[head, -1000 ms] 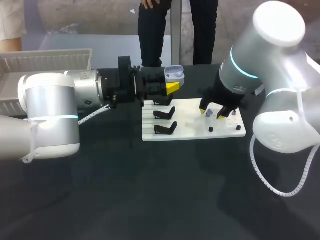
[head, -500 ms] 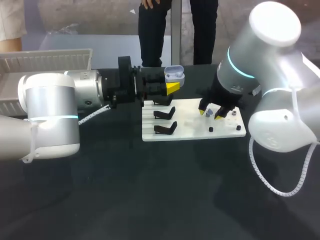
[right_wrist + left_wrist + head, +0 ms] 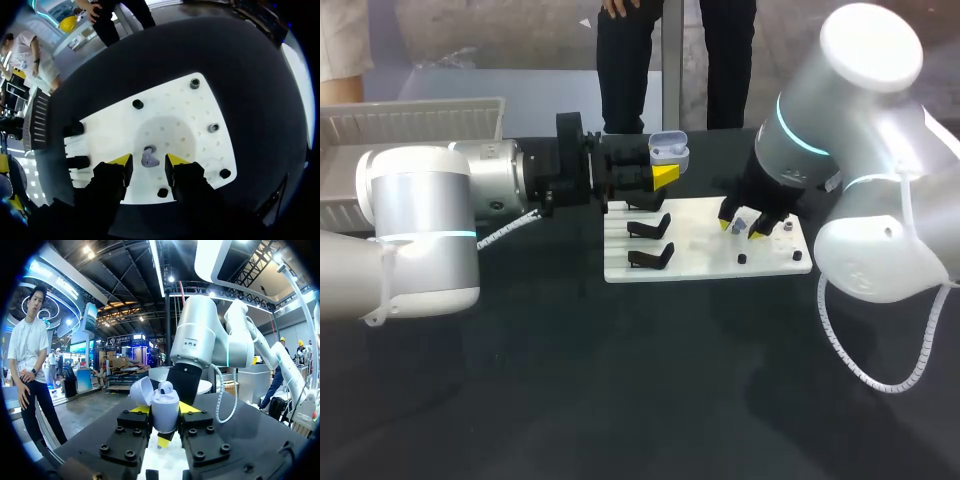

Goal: Pick up each earbud case from the left stands, insert the matching earbuds, close the lid, and place the case in the box.

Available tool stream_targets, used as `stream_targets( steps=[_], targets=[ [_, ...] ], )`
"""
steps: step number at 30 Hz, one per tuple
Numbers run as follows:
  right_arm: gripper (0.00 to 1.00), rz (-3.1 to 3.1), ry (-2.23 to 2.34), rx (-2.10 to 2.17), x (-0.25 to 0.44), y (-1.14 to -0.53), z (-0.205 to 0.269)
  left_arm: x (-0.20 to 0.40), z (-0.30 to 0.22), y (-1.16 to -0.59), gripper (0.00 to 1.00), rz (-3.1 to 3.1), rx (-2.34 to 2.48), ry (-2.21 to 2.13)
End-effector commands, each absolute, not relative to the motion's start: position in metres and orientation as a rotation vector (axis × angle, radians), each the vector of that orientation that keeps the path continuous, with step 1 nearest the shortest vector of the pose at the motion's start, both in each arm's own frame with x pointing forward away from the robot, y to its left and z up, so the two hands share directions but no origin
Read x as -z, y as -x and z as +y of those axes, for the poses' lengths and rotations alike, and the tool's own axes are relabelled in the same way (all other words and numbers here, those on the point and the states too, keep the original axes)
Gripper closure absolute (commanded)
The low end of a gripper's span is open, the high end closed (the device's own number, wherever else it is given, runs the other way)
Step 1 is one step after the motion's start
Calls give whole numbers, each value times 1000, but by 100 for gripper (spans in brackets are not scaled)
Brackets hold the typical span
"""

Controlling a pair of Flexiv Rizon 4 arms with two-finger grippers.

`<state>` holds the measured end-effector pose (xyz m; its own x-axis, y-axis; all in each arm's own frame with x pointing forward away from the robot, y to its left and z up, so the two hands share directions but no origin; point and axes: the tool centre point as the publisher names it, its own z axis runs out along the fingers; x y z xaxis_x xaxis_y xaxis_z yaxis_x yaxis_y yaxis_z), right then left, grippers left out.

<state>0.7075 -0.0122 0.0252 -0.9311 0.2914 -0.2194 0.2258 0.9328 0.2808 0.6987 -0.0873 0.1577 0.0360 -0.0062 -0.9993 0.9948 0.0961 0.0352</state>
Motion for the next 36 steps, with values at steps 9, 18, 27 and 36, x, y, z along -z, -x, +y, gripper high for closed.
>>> stream_targets(
  steps=[9,18,27,36],
  targets=[
    [67,2836,-391,-370,-25,-711,-12,-157,-88,-697,100,1219,1109,-1143],
    [70,2833,-394,-369,-26,-709,-13,-157,-88,-697,100,1219,1109,-1143],
    [100,2835,-400,-360,-25,-709,-13,-157,-88,-697,100,1219,1109,-1143],
    [100,2832,-405,-356,-31,-705,-16,-157,-88,-697,100,1219,1109,-1143]
  ],
)
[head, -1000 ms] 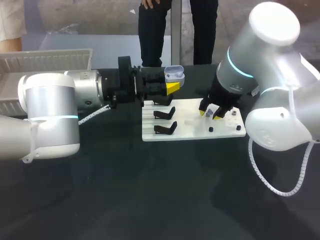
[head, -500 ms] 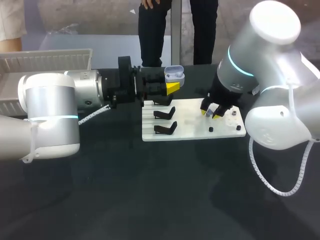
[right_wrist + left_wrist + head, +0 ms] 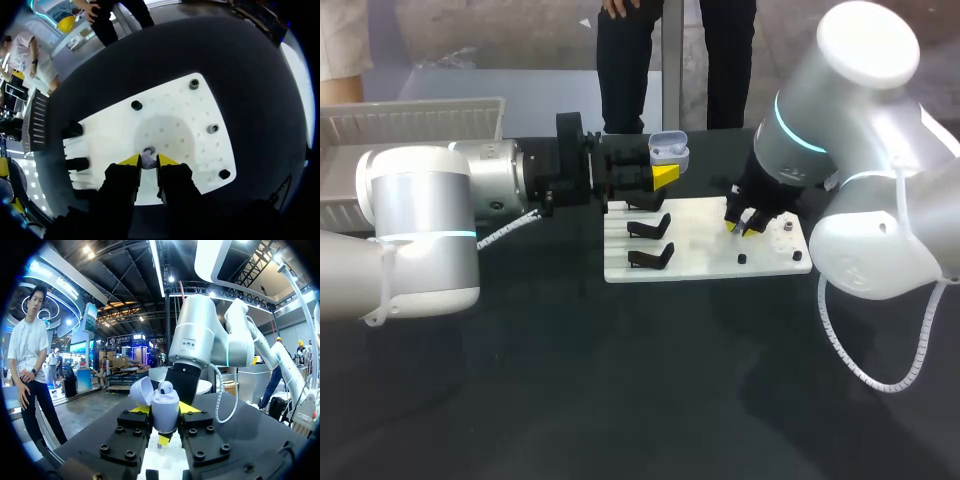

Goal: Pick up each earbud case from the left stands, insert the matching earbuds, close the lid, and place the case in the box.

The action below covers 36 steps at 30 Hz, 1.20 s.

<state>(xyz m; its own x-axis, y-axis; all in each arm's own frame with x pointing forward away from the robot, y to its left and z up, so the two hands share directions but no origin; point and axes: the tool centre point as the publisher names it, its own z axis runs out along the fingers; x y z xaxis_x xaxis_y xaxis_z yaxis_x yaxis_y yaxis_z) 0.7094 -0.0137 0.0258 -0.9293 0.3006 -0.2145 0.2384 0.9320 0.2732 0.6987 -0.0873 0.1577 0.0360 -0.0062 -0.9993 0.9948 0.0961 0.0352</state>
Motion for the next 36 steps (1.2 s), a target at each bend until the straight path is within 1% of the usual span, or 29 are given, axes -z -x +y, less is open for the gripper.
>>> stream_targets(
  steps=[1,13,22,29,36],
  targets=[
    [100,2831,-405,-358,-33,-704,-17,-157,-88,-697,100,1219,1109,-1143],
    [100,2820,-374,-413,-70,-684,-29,-157,-88,-697,100,1219,1109,-1143],
    [100,2902,-161,-396,-118,-649,-43,-157,-88,-697,100,1219,1109,-1143],
    [100,2935,71,-344,-153,-625,-35,-157,-88,-697,100,1219,1109,-1143],
    [100,2955,333,-291,-189,-611,-15,-157,-88,-697,100,1219,1109,-1143]
  ],
)
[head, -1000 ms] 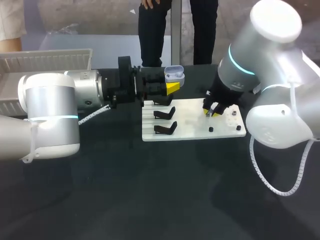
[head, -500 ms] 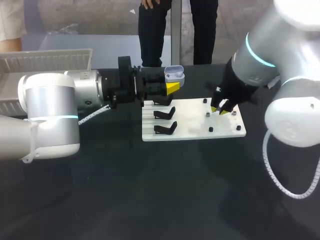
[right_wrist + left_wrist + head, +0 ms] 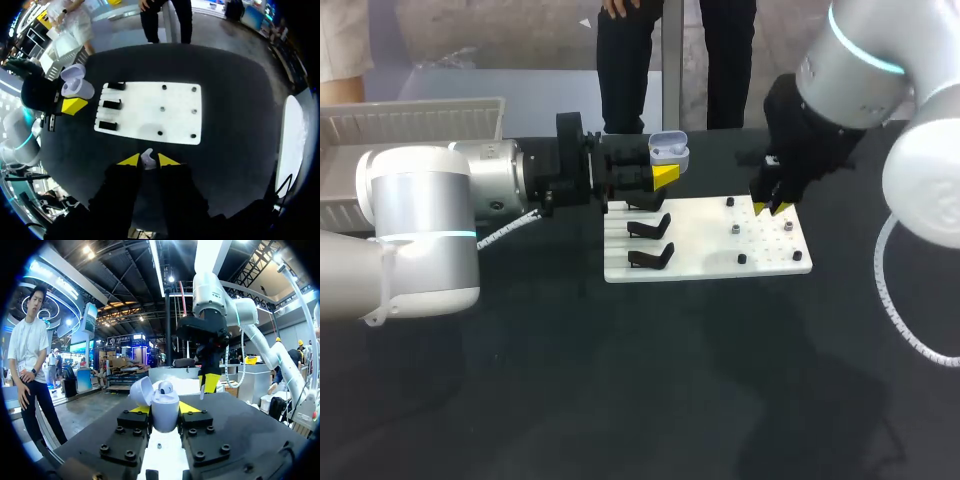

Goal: Pick up each earbud case from the left stands, insert the matching earbuds, close the lid, and place the case in the box.

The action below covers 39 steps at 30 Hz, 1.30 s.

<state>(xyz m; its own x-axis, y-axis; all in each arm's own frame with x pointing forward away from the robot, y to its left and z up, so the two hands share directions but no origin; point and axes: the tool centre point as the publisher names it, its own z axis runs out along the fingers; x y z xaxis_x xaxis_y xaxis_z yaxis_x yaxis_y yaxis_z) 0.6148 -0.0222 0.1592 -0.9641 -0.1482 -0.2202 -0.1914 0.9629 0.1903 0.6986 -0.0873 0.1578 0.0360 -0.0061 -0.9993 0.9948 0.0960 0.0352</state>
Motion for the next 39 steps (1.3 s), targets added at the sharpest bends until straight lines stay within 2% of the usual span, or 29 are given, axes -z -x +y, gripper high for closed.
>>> stream_targets(
  steps=[1,20,39],
  targets=[
    [100,2950,369,-276,-194,-610,-12,-157,-88,-697,100,1219,1109,-1143],
    [100,2845,972,-205,-243,-602,46,-157,-88,-697,100,1219,1109,-1143],
    [100,2815,1031,-191,-247,-605,57,-157,-88,-697,100,1219,1109,-1143]
  ],
)
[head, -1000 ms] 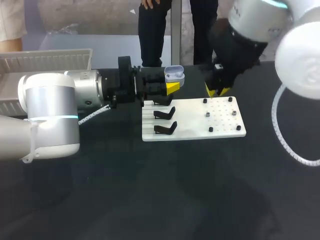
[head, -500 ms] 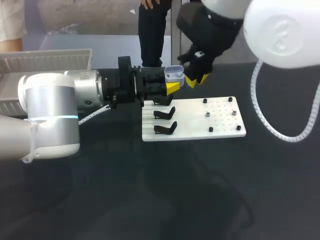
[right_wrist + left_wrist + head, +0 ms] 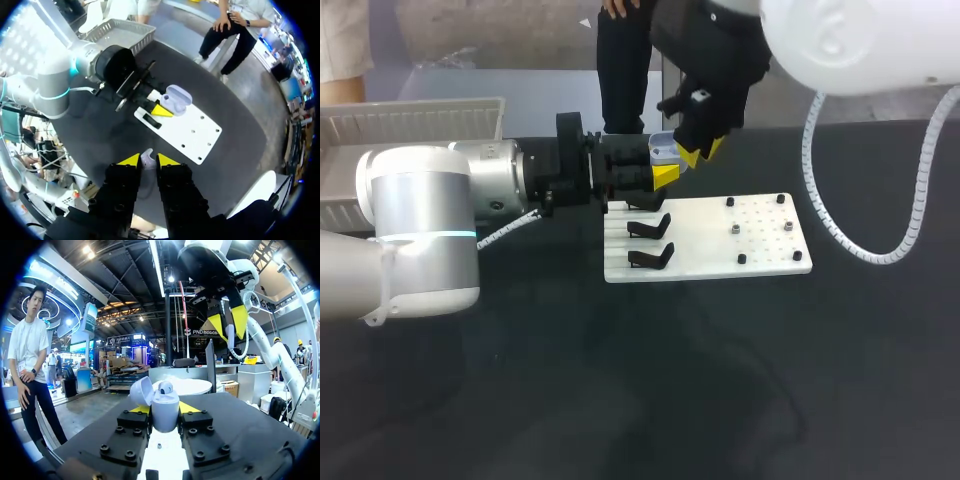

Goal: Pick up each earbud case from the left stands, insert the matching earbuds, close the lid, and place the case in the box.

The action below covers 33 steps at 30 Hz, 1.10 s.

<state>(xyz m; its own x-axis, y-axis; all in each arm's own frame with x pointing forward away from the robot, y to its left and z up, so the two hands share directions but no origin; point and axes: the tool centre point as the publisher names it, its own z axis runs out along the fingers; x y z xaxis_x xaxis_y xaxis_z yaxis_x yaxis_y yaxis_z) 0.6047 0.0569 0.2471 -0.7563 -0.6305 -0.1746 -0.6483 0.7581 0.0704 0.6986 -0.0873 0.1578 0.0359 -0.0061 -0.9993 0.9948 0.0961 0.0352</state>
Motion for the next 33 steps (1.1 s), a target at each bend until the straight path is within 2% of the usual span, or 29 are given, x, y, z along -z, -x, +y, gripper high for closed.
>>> stream_targets(
  steps=[1,33],
  targets=[
    [100,2815,1031,-191,-247,-605,57,-157,-88,-697,100,1219,1109,-1143],
    [100,2746,1103,-18,-222,-677,88,-157,-88,-697,100,1219,1109,-1143]
  ],
)
